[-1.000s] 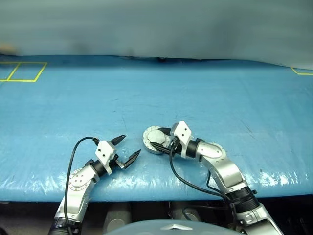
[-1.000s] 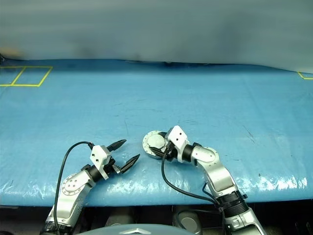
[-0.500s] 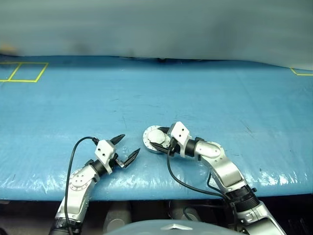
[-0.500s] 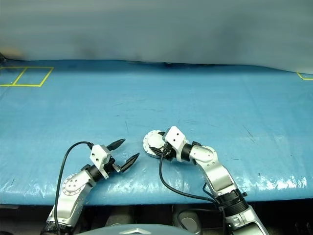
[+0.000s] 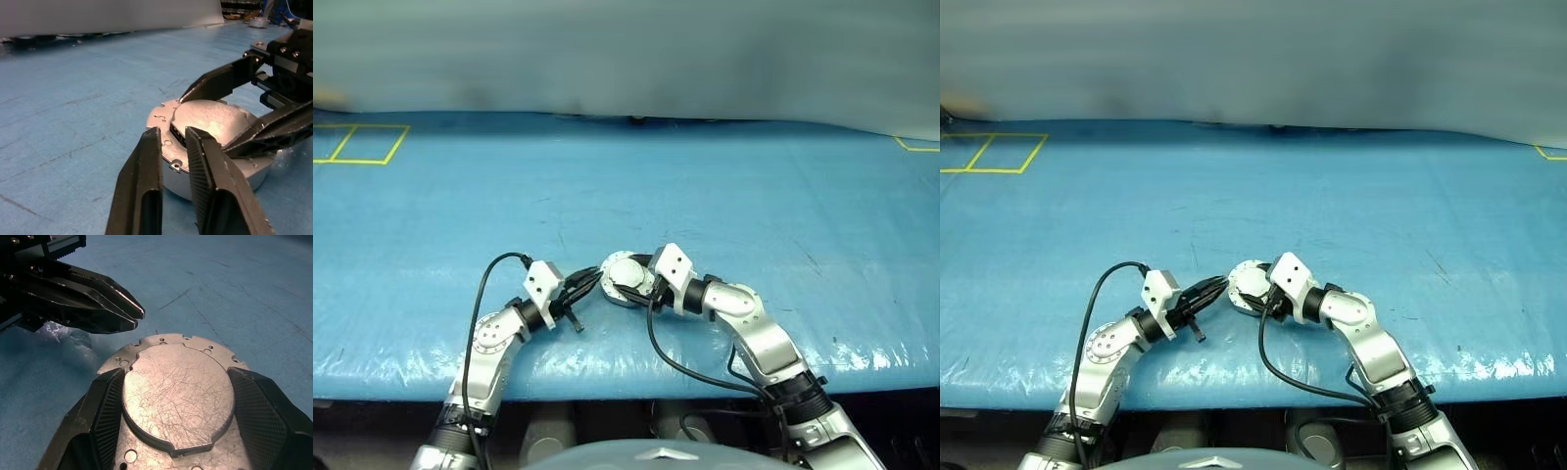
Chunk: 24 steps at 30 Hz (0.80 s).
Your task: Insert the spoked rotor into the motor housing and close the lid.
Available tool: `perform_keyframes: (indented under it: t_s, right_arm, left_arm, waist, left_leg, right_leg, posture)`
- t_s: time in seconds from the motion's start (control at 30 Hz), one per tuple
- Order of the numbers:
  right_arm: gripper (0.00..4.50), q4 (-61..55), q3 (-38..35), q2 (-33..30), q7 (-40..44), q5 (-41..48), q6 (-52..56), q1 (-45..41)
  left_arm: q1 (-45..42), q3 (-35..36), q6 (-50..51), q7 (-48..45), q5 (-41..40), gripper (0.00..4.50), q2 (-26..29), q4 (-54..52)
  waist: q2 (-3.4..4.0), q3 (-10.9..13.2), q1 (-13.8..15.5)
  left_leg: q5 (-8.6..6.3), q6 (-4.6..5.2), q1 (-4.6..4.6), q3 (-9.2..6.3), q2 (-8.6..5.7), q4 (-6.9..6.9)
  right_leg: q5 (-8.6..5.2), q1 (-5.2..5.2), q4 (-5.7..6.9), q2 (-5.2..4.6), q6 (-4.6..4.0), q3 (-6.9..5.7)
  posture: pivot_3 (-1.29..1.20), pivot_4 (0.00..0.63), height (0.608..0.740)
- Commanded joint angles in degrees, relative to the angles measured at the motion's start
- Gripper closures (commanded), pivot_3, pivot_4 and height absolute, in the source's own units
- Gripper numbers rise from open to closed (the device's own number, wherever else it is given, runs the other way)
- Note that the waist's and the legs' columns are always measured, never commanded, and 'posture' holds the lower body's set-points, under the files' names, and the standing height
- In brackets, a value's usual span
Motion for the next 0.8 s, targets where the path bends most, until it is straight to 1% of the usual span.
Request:
perform_keyframes:
  t_s: [0.03,0.13,0.23,0.6,0.8]
  right_arm:
    - [1.5,1.3,-0.5,-0.7,-1.4,-1.3,2.0,1.0]
    - [1.5,1.2,-0.6,-0.6,-1.6,-1.2,2.0,1.0]
    - [1.5,1.1,-0.4,-0.6,-1.6,-1.2,2.0,1.1]
    - [1.5,1.4,-0.1,-0.2,-1.6,-1.1,1.8,0.9]
    - [1.5,-1.3,-1.8,-0.1,0.5,2.7,3.2,1.8]
  left_arm:
    - [-1.2,-1.3,0.1,-0.2,1.7,4.48,0.3,0.1]
    - [-1.5,-1.7,0.0,0.8,3.5,4.48,0.6,0.8]
    - [-1.3,-2.2,1.4,-0.2,2.5,4.48,0.5,0.3]
    - [-1.6,-5.3,6.7,-1.3,3.9,4.48,1.4,-0.9]
    - [-1.8,-5.2,7.3,-1.1,4.1,4.48,1.6,-0.6]
  waist:
    - [0.0,0.0,0.0]
    - [0.0,0.0,0.0]
    - [0.0,0.0,0.1]
    - [-0.04,-0.1,0.1]
    - [-0.06,-0.2,0.4]
  left_leg:
    - [0.0,0.0,0.0,0.0,0.0,0.0]
    - [0.0,0.0,-0.01,0.0,-0.01,0.0]
    - [0.0,0.0,0.0,0.0,0.0,0.0]
    - [0.01,-0.01,0.04,-0.01,-0.01,0.01]
    - [0.01,-0.01,0.06,-0.02,-0.02,0.01]
  right_leg:
    - [0.0,0.0,0.0,0.0,0.0,0.0]
    - [0.0,0.0,-0.01,-0.01,0.0,0.0]
    - [0.0,0.01,-0.01,-0.01,0.0,0.0]
    - [0.0,0.07,-0.01,-0.02,0.0,0.0]
    - [0.0,0.11,-0.04,-0.02,0.0,-0.01]
  posture:
    - [0.0,0.15,0.74]
    - [0.0,0.15,0.74]
    - [0.0,0.15,0.74]
    - [0.0,0.15,0.74]
    - [0.0,0.15,0.74]
